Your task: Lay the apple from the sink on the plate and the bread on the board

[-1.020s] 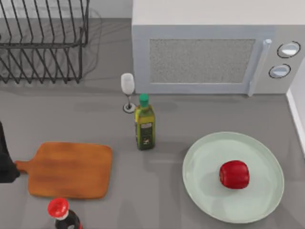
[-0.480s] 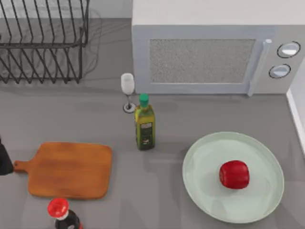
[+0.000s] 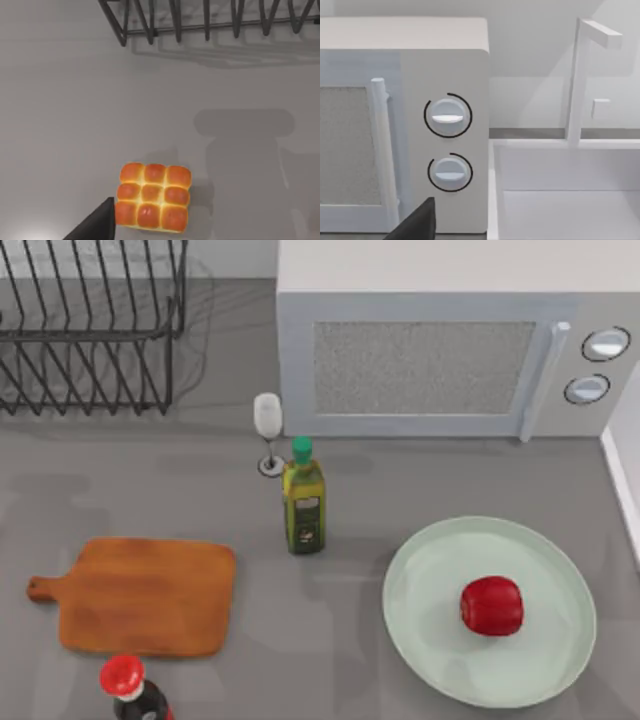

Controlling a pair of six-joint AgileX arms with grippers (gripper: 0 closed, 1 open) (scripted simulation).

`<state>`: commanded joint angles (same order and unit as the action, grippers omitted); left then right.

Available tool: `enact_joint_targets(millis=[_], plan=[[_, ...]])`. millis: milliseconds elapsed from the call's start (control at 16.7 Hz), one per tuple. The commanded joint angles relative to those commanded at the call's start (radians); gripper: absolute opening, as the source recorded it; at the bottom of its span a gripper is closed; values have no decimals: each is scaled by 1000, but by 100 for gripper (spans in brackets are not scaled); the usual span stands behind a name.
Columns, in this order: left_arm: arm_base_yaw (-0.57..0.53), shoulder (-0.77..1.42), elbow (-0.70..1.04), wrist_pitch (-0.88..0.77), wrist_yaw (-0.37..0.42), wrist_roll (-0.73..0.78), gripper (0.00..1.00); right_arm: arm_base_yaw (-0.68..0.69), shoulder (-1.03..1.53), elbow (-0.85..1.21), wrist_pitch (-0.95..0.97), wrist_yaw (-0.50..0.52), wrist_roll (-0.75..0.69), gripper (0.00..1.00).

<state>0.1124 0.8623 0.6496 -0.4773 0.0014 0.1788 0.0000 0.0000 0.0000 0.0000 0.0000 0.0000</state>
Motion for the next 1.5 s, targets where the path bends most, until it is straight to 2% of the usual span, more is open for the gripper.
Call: enact_joint_targets(millis=[360,660,900,1260,1500], plan=[[74,608,421,-308,0,115,100,0,0,0,0,0,0,100],[118,967,668,-491,-1,182,100,0,0,0,0,0,0,100],[133,1081,754,-554,-1,205,100,0,0,0,0,0,0,100],[129,1083,751,-550,-1,204,100,0,0,0,0,0,0,100],[132,1130,689,-440,-1,205,100,0,0,0,0,0,0,100]])
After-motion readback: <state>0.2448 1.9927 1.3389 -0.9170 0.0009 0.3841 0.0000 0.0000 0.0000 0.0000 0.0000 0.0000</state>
